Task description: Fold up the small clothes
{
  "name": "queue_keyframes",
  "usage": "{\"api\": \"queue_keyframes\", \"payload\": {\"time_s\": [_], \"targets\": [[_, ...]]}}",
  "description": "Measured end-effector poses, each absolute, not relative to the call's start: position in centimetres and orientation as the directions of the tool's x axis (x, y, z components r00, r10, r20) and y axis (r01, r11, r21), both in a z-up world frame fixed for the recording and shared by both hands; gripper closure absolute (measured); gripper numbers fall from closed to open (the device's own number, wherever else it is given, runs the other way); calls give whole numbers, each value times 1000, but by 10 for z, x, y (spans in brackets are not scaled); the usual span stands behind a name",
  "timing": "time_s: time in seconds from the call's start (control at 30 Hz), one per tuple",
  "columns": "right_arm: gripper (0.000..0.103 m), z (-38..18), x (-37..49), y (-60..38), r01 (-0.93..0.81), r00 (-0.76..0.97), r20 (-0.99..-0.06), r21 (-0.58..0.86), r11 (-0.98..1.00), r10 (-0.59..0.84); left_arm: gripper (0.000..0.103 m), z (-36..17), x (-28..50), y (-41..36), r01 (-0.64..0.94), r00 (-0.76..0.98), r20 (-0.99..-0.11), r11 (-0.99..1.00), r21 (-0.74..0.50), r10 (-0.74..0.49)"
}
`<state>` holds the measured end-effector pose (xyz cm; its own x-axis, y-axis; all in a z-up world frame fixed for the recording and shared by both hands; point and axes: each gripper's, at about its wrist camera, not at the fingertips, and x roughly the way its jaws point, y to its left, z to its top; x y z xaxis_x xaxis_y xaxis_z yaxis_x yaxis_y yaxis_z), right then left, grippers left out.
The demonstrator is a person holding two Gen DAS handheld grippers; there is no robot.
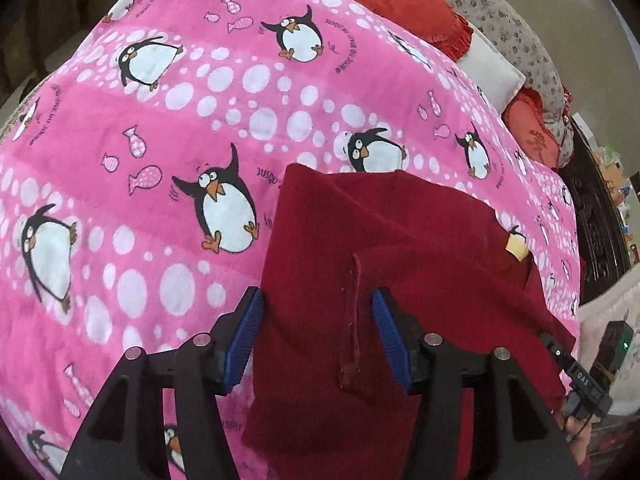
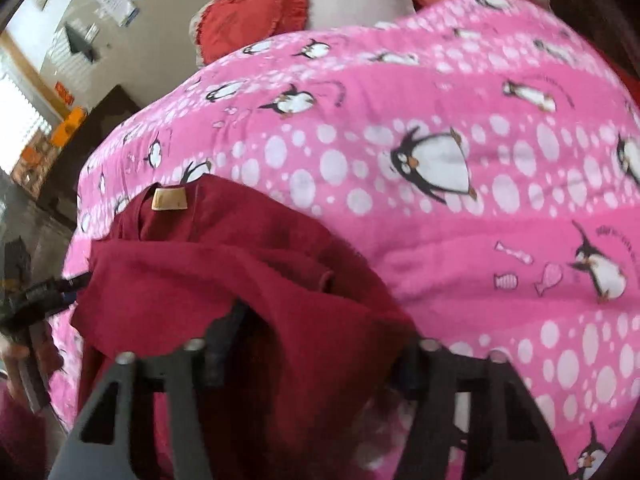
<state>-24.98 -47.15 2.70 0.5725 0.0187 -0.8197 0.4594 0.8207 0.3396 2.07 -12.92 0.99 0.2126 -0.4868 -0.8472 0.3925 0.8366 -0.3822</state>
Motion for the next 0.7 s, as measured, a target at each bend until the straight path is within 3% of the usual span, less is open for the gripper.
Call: {"api": "queue_keyframes", "payload": {"time_s": [0.03,0.07,0.1,0.3,0.47,0.7], "targets": [[67,29,-249,-469,446,577,-816,332,831,17,76,9,18,-130,395,225,-847,840,-372,-482],[76,33,-249,-467,430,585,-811,331,840,20,93,10,17,-132,407,231,-844,836,-369,-485],[80,38,-247,-466,428,586,-810,325,843,15,103,13,14,-134,430,230,-839,825,-367,-493],[89,86,-241,-460,396,657,-752,275,876,-61,103,57,10,-141,501,307,-789,795,-342,-533],[89,132,-227,-462,369,720,-685,242,897,-111,103,106,32,-145,519,377,-706,768,-375,-599],[89,170,-198,-487,399,785,-589,244,884,-192,103,135,58,-168,547,452,-618,747,-378,-644]]}}
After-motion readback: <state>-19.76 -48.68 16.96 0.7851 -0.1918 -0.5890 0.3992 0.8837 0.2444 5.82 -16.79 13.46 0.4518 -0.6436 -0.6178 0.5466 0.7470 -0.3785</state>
